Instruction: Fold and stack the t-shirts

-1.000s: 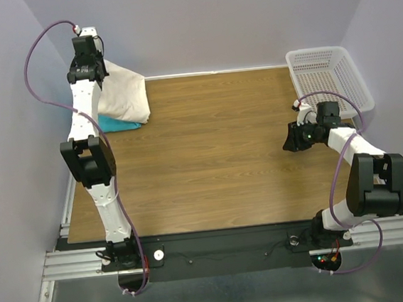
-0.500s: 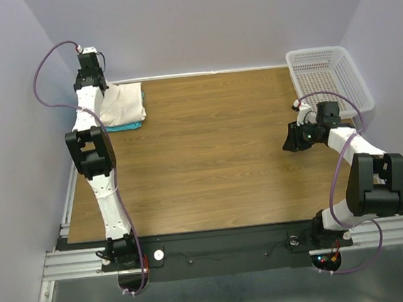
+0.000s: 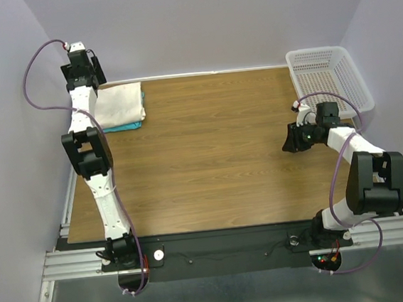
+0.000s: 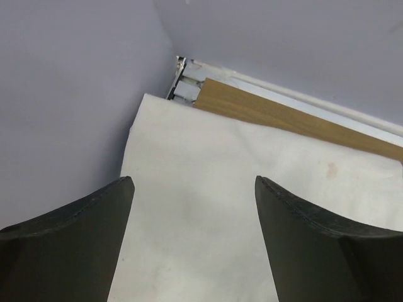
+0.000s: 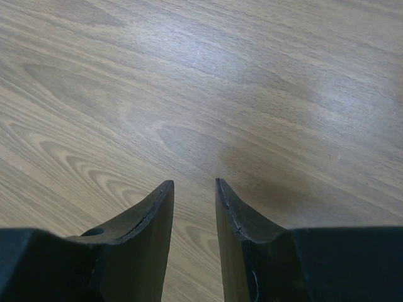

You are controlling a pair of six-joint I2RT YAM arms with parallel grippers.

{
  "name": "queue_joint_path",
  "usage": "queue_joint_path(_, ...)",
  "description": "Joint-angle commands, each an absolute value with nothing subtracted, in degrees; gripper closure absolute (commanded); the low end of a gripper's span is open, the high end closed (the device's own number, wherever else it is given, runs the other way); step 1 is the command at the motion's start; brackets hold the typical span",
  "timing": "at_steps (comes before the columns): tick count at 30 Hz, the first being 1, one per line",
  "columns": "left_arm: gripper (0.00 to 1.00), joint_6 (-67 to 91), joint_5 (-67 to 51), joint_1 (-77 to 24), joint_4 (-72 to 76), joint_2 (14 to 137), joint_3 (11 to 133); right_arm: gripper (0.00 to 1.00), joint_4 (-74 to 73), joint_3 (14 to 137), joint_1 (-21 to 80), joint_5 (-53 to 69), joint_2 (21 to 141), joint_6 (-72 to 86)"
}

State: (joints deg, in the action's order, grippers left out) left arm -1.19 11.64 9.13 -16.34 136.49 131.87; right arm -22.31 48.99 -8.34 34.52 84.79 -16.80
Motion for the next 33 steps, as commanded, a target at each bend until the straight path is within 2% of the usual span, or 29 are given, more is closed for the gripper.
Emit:
queue_joint_path(1,0.1,-1.4,11.3,9.1,-13.9,127.6,134.5,0.62,-22.2,50.7,-8.9,35.5,84.6,-17.5)
queue_joint_path(5,0.11,-1.8,3.6,8.8,-14.2,120.5,127.8,0.61,-22.2,50.7,-8.8,35.6,84.5,-17.5)
queue_joint_path(6,0.13,-1.8,-4.1,8.7,-14.2,118.9,123.2,0.62,-22.1,50.7,-8.8,35.5,84.5,-17.6)
queue_joint_path(9,0.16,-1.9,-15.2,8.3,-15.0,113.6,113.6,0.62,-22.3,50.8,-8.8,35.8,84.1,-17.5)
queue_joint_path(12,0.19,-1.8,-18.5,6.9,-16.2,110.1,106.5,0.62,-22.4,50.6,-8.8,35.8,83.6,-17.6)
queue_joint_path(14,0.19,-3.0,-15.8,3.9,-16.3,108.5,99.2,0.62,-22.5,50.6,-8.8,35.9,83.2,-17.6)
queue_joint_path(17,0.18,-4.5,-10.3,0.2,-16.4,109.5,97.1,0.62,-22.5,50.7,-8.8,36.1,83.1,-17.6)
queue_joint_path(20,0.16,-5.8,-0.5,-5.7,-16.4,112.3,97.3,0.62,-22.5,50.6,-8.9,35.7,83.2,-17.6)
queue_joint_path(21,0.16,-6.1,6.2,-7.7,-16.3,113.1,97.7,0.62,-22.5,50.6,-8.9,35.7,83.1,-17.8)
queue_joint_path(25,0.16,-6.5,16.7,-10.8,-15.8,116.9,99.2,0.62,-22.6,50.5,-8.8,35.2,83.0,-17.8)
queue_joint_path(33,0.16,-8.3,29.6,-13.9,-15.3,122.1,100.5,0.62,-22.6,50.6,-8.8,35.1,83.2,-17.8)
